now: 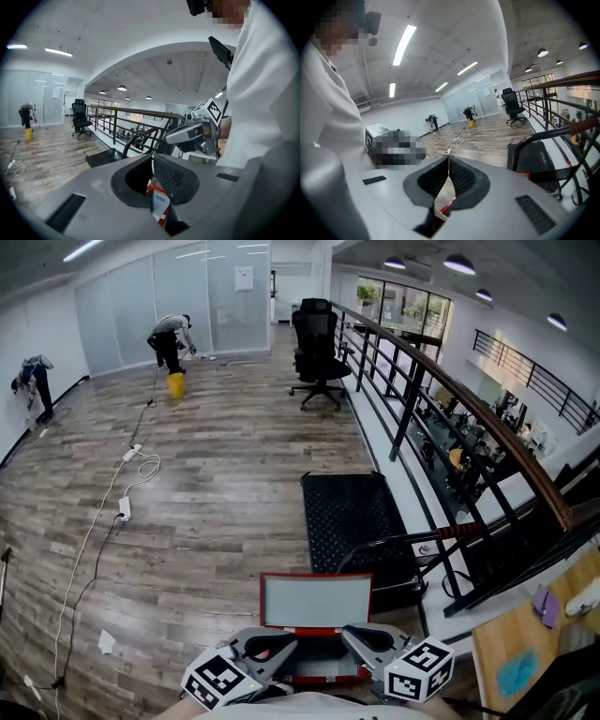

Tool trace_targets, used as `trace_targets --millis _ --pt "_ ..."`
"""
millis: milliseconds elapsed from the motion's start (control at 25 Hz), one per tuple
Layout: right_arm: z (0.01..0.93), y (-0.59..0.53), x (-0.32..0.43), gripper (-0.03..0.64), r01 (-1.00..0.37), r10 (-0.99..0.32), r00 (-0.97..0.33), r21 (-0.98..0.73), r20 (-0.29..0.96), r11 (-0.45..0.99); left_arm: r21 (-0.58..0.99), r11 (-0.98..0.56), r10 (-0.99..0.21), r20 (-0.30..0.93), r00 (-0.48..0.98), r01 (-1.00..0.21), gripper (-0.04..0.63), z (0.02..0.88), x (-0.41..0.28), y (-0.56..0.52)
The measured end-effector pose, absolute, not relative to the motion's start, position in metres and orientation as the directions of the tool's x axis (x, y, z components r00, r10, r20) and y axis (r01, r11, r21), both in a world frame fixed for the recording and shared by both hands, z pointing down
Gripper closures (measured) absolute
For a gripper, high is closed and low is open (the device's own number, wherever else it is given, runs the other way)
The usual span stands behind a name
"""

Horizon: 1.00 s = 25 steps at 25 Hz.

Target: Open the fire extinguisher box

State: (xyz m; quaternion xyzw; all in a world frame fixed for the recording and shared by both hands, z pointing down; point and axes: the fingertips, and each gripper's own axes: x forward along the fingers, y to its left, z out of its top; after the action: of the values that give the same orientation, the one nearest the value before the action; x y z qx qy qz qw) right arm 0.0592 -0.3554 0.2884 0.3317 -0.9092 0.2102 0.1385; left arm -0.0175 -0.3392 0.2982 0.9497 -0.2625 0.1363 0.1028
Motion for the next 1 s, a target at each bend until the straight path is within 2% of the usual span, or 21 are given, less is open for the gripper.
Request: trace_targets --millis 1000 --pt "0.312 -0.37 0.077 0.607 -0.729 -0.584 -0.675 -0.284 0.45 0.623 0.191 -0.823 -0.455 0.34 0.823 -0.534 0.577 0.32 -0.026 -0.344"
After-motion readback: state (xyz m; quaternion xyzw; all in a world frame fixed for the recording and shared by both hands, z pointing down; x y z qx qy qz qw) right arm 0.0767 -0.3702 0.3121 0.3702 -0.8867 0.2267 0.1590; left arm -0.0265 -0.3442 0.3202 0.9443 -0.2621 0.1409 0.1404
